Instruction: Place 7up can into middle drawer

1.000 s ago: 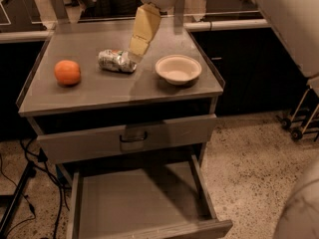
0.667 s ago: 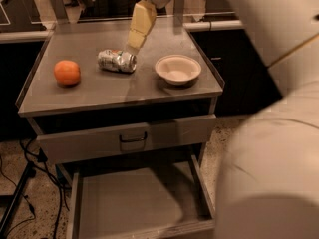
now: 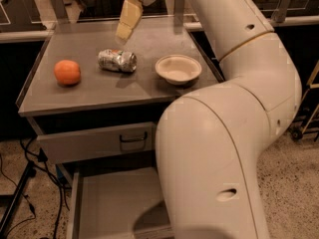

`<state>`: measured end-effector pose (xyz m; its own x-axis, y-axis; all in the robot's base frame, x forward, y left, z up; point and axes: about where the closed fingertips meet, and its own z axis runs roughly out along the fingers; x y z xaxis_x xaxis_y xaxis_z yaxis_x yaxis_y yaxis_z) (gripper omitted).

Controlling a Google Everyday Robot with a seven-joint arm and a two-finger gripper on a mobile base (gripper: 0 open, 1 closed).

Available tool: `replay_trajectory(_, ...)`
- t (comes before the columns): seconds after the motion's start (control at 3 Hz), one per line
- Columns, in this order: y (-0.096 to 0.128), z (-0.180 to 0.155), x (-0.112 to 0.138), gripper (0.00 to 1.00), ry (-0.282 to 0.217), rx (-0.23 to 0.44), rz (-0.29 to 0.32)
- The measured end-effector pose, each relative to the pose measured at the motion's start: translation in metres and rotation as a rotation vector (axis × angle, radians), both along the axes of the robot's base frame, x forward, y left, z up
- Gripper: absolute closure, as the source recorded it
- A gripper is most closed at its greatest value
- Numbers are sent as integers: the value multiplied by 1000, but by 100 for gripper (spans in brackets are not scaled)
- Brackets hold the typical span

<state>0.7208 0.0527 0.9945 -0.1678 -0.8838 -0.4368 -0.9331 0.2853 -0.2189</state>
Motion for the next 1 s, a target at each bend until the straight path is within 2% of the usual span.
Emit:
replay_trajectory(0.67, 27, -18, 15, 0, 46, 84, 10)
replay_trajectory(1.0, 52, -23, 28, 0, 44, 143, 23)
